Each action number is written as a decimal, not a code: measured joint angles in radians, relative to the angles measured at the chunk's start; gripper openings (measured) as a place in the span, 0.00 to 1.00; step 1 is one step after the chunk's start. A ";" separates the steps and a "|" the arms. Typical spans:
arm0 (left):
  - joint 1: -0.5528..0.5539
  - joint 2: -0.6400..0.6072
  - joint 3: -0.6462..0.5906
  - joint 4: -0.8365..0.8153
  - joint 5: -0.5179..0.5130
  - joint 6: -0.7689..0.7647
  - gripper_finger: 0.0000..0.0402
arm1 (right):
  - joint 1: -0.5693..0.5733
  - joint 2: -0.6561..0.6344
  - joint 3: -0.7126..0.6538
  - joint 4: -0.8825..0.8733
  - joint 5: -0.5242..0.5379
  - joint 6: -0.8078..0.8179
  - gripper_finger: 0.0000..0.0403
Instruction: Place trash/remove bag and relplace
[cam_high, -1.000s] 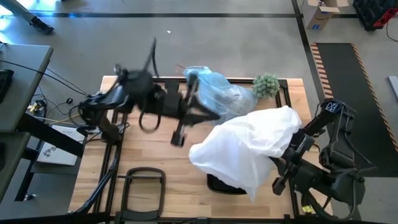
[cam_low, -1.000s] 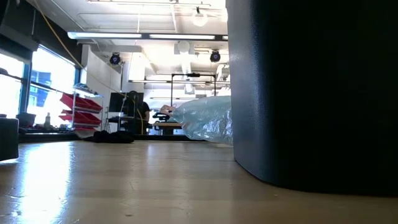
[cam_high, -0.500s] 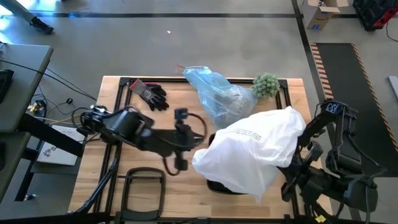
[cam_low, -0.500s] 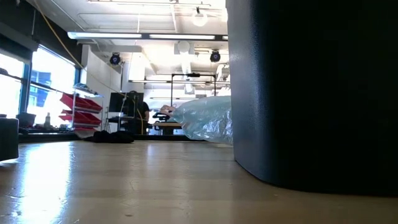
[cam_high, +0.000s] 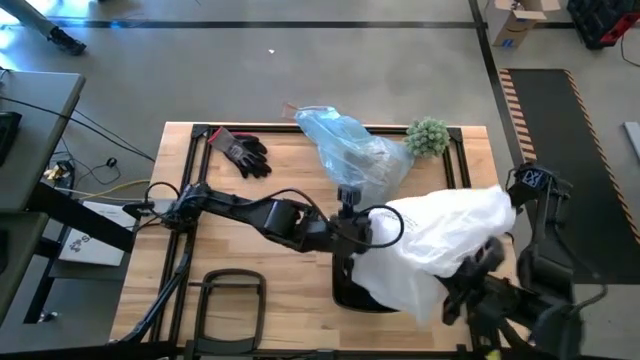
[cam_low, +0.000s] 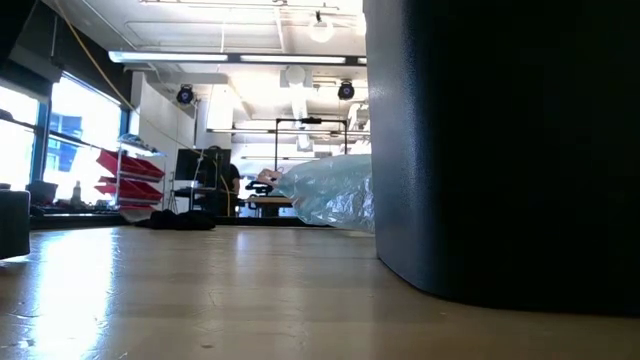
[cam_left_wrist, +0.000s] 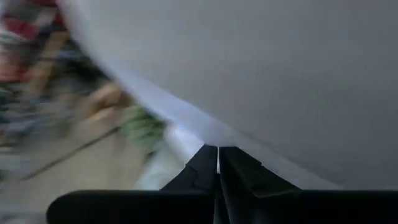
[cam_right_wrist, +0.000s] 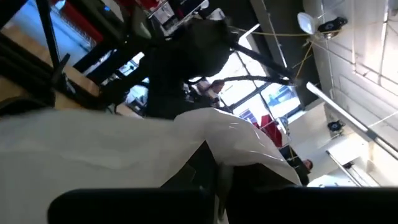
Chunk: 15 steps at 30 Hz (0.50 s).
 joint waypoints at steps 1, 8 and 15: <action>0.000 0.000 0.000 0.009 -0.052 0.030 0.00 | -0.013 0.007 0.000 -0.021 -0.020 0.021 0.00; -0.065 -0.075 0.002 0.036 -0.151 0.074 0.00 | -0.161 0.038 0.000 -0.256 -0.311 0.306 0.00; -0.188 -0.111 0.002 0.024 -0.085 0.016 0.00 | -0.279 0.073 -0.001 -0.438 -0.256 0.458 0.00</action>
